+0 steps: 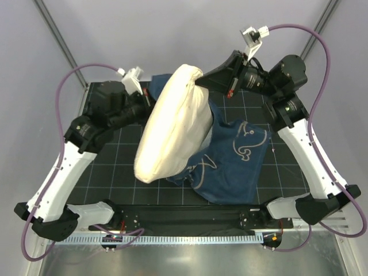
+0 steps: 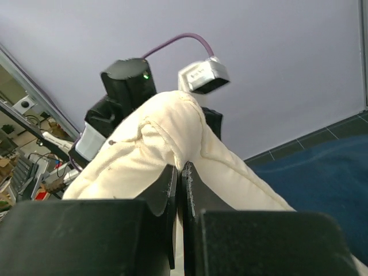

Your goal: Put the pillow into the pillowcase

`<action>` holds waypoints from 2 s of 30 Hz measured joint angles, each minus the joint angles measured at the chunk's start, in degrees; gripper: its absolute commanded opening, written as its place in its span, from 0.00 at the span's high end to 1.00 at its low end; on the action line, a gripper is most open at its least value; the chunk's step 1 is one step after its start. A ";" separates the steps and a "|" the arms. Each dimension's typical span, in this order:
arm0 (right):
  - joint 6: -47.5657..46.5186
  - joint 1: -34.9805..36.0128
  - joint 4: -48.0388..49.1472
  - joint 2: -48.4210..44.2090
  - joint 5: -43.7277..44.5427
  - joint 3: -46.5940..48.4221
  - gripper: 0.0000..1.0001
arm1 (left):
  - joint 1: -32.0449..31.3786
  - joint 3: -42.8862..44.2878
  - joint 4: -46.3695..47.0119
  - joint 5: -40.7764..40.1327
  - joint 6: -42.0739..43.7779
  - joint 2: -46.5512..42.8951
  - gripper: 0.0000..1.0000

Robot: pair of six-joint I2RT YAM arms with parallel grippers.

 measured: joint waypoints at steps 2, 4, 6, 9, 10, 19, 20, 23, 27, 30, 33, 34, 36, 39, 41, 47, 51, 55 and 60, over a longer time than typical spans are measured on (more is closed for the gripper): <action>2.32 -0.66 2.56 1.86 -1.46 1.38 0.96 | -0.02 6.73 -2.54 0.72 0.33 0.70 1.00; 3.48 -1.01 4.22 3.23 -2.19 1.86 0.96 | -0.02 13.09 -6.16 1.29 0.85 1.73 1.00; 3.39 -1.09 4.17 3.89 -2.14 1.86 0.96 | -0.02 18.14 -9.46 1.66 1.42 2.75 1.00; 1.86 -1.22 2.43 4.26 -0.50 1.84 0.96 | 0.00 21.22 -12.63 1.75 1.55 3.30 1.00; 1.09 -1.29 1.53 4.24 0.07 1.75 0.96 | 0.00 21.33 -13.16 1.77 1.53 3.32 1.00; 6.14 -3.78 13.18 3.72 -1.84 -12.11 0.96 | 0.00 11.69 -14.29 -0.48 2.89 -0.04 1.00; 7.23 -4.04 14.99 3.72 -2.23 -14.10 0.96 | 0.00 9.64 -13.53 -0.87 2.99 -0.83 1.00; 8.94 -4.66 18.73 3.72 -2.99 -17.14 0.96 | 0.07 4.04 -12.07 -1.38 2.95 -2.47 1.00; 8.20 -5.09 20.46 3.56 -4.04 -17.88 0.95 | 0.11 2.16 -10.95 -1.36 2.95 -2.89 1.00; 5.90 -5.09 19.21 3.08 -4.00 -18.12 0.95 | 0.11 2.16 -10.49 -1.40 2.99 -3.45 1.00; 4.66 -5.09 18.86 2.93 -4.00 -18.36 0.90 | 0.11 2.14 -10.56 -1.75 3.04 -4.31 1.00; 4.39 -5.09 18.67 2.93 -3.96 -18.40 0.87 | 0.11 2.01 -10.47 -1.95 3.04 -4.68 1.00; 3.98 -5.09 17.68 2.93 -3.45 -18.38 0.75 | 0.11 1.60 -10.23 -2.03 2.99 -5.42 1.00; 2.16 -4.48 13.46 3.23 -2.14 -17.14 0.49 | 0.11 1.60 -10.03 -2.05 2.97 -5.77 1.00; -0.63 -3.08 8.74 3.98 -0.37 -14.93 0.34 | 0.11 1.60 -10.08 -2.16 2.99 -5.77 1.00; -9.18 4.76 -4.74 3.39 10.43 -12.17 0.04 | 0.28 -5.62 -8.48 -5.75 2.91 -10.03 1.00; -12.33 8.76 -16.04 2.69 20.98 -7.69 0.04 | 0.57 -13.18 -8.15 -10.29 2.75 -13.33 1.00; -13.00 10.58 -24.06 -1.36 31.65 -9.27 0.04 | 3.08 -18.47 -8.68 -13.75 2.78 -14.01 1.00; -12.31 11.87 -27.74 -9.60 40.76 -21.11 0.04 | 8.57 -22.21 -8.98 -13.53 2.97 -14.23 1.00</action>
